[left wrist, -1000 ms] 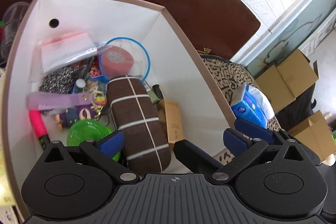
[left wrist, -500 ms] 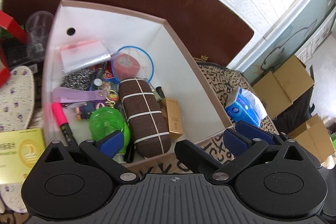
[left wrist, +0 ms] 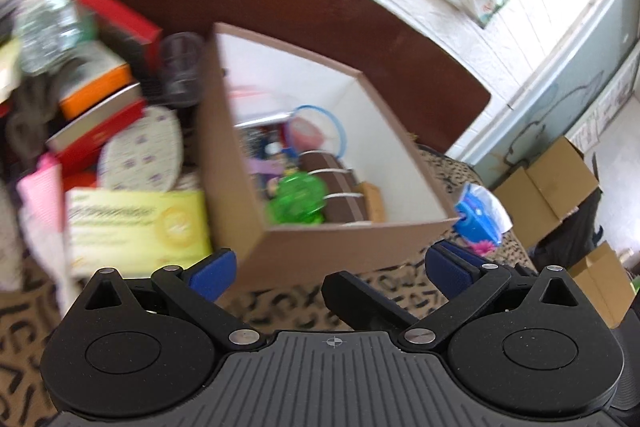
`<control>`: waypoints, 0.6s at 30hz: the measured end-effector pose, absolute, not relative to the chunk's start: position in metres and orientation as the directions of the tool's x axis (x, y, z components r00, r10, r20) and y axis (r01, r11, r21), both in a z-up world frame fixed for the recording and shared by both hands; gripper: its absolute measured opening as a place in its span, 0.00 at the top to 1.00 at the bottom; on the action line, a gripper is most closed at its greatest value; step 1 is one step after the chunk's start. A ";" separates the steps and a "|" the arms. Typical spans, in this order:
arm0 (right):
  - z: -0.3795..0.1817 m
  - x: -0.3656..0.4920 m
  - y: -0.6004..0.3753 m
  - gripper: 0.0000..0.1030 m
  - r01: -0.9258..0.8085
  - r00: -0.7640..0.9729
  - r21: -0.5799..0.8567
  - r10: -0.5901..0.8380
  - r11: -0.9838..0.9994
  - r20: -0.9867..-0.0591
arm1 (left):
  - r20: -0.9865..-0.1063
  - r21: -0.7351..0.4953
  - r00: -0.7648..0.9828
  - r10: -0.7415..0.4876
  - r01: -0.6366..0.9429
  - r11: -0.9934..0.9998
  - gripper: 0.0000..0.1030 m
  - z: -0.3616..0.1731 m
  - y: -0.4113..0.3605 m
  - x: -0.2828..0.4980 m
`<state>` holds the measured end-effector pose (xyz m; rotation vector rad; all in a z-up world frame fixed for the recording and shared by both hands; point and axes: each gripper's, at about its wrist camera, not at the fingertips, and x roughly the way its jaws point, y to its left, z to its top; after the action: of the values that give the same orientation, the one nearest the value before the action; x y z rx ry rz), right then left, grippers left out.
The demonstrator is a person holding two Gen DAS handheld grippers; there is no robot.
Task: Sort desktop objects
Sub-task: 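Withdraw the open left tool back toward the pile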
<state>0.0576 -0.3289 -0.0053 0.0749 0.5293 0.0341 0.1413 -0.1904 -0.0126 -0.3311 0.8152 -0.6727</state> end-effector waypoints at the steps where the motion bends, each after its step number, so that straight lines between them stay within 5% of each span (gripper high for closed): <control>1: -0.008 0.056 -0.321 0.00 -0.025 0.862 0.070 0.057 0.997 -0.503 | -0.558 -0.518 0.500 -0.662 0.413 0.749 0.00 -0.018 -0.181 0.138; 13: -0.053 0.049 -0.255 0.00 -0.098 0.827 0.054 0.111 0.994 -0.551 | -0.594 -0.512 0.531 -0.604 0.329 0.793 0.00 -0.072 -0.096 0.122; 18: -0.067 0.056 -0.245 0.00 -0.107 0.811 0.068 0.127 0.992 -0.571 | -0.581 -0.528 0.540 -0.609 0.319 0.787 0.08 -0.076 -0.081 0.130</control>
<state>0.0563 -0.2450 -0.0675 0.0331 0.6124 0.1252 0.1302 -0.0812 -0.0756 -0.3842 0.8317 -0.5682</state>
